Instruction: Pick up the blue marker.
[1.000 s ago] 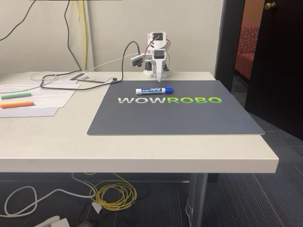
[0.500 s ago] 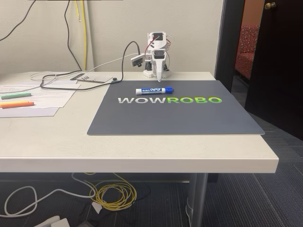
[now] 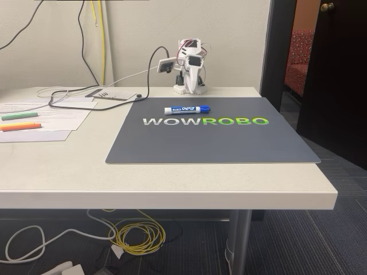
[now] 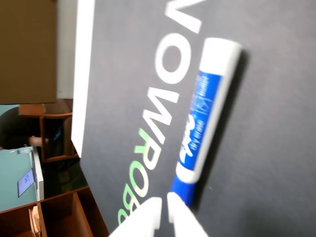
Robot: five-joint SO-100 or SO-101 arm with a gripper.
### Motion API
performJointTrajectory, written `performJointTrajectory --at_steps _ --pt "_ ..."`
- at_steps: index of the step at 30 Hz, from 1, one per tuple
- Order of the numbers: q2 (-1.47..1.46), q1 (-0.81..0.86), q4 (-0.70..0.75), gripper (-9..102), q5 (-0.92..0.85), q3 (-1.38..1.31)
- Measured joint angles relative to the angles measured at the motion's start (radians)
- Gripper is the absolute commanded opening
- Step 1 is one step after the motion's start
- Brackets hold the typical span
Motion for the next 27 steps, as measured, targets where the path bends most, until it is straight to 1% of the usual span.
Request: performJointTrajectory --at_steps 4,7,11,16,21,27 --pt "-0.078 0.044 -0.133 0 -0.052 0.000" --pt "-0.301 0.055 -0.264 0 -0.078 -0.058" --pt "-0.644 0.080 -0.344 0 -0.114 -0.245" --pt "-0.890 0.127 -0.483 0 -0.210 -0.313" --pt "-0.977 0.140 -0.515 0 -0.290 -0.344" --pt "-0.969 0.172 -0.446 0 -0.428 -0.347"
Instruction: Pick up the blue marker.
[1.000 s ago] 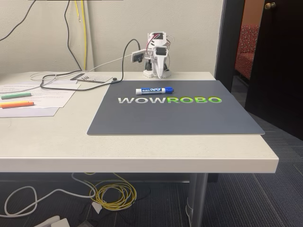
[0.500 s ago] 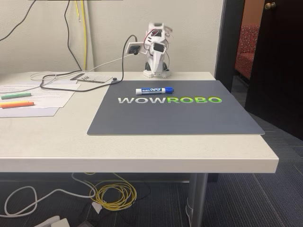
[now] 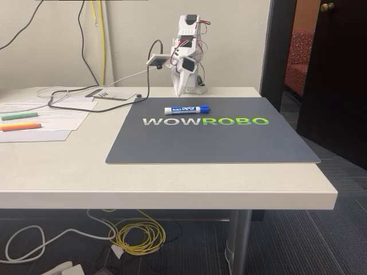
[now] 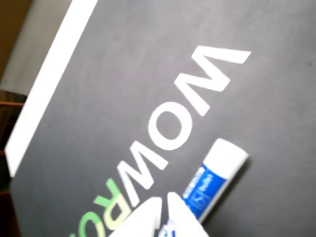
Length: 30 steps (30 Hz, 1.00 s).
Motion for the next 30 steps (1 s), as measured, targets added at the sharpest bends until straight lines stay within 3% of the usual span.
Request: performJointTrajectory --at_steps 4,10,13,20,30 --pt "0.006 0.006 0.044 0 -0.034 -0.011" --pt "-0.017 0.008 0.376 0 -0.041 -0.230" --pt "-0.051 0.008 0.463 0 -0.037 -0.275" --pt "-0.233 0.006 0.584 0 0.015 -0.419" --pt "-0.374 0.003 0.618 0 0.054 -0.512"
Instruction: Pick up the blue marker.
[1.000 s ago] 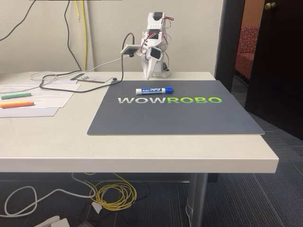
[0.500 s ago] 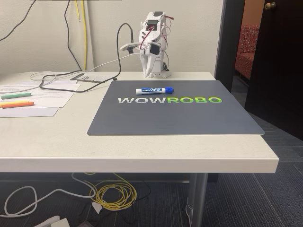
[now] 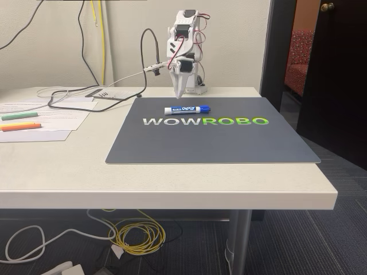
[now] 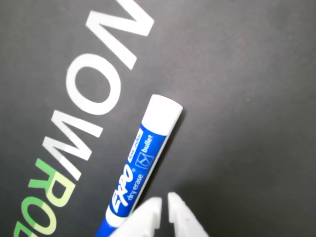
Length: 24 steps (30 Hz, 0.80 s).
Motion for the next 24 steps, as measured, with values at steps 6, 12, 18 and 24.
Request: performJointTrajectory --at_steps 6,12,18,24 --pt "-0.137 -0.017 0.028 0 0.077 -0.124" --pt "-0.167 -0.017 0.028 4 0.100 -0.135" --pt "-0.198 -0.020 0.026 16 0.100 -0.140" --pt "-0.222 -0.025 0.020 18 0.106 -0.140"
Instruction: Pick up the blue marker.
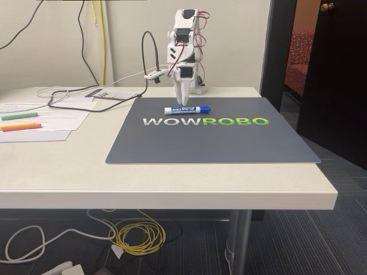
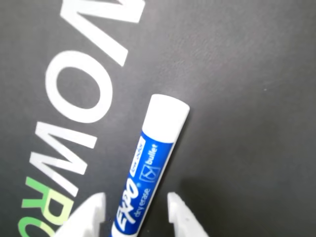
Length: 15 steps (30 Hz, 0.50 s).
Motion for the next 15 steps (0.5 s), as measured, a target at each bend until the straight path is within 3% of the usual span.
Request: performJointTrajectory --at_steps 15 --pt "-0.175 -0.023 0.112 19 0.067 -0.156"
